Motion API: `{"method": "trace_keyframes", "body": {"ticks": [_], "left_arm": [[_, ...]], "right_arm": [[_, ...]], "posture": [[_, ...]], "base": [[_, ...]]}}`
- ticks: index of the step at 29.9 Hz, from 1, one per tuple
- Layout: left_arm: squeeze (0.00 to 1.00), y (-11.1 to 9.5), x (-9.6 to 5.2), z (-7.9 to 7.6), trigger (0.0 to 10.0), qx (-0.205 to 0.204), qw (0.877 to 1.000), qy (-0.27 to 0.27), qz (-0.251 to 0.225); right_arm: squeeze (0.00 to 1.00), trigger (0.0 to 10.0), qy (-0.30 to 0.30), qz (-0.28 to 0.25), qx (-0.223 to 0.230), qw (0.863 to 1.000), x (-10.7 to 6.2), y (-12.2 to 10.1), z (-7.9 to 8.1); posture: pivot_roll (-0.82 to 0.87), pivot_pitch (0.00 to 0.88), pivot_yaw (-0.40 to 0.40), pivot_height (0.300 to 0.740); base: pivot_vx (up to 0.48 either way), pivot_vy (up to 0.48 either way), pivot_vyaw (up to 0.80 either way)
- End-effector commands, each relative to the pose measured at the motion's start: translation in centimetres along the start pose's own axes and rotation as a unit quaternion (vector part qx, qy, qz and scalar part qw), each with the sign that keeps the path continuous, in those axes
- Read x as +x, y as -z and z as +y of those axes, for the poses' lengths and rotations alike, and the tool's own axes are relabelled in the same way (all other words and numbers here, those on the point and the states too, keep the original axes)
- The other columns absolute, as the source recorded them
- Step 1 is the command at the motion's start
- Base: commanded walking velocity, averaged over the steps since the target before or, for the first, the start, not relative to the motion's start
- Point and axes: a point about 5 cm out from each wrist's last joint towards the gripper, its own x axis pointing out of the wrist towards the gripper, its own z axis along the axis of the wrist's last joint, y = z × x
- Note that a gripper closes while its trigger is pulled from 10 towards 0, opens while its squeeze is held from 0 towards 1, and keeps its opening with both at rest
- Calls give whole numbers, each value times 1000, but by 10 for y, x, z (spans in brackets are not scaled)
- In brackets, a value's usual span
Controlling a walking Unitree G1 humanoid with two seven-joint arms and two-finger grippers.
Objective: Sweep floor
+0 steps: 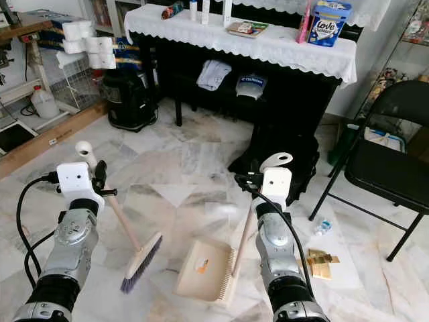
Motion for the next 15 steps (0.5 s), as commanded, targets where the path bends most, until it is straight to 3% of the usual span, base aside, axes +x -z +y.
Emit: {"method": "trace_keyframes", "body": {"ticks": [1, 15], "left_arm": [[0, -8, 3, 2, 10000, -7, 1000, -9, -16], [0, -7, 3, 3, 10000, -14, 1000, -13, -12]], "right_arm": [[0, 10000, -2, -34, -2, 999, 7, -15, 0], [0, 10000, -3, -31, 0, 1000, 7, -15, 0]], "posture": [[26, 0, -57, 740], [25, 0, -58, 740]], "base": [[307, 0, 0], [305, 0, 0]]}}
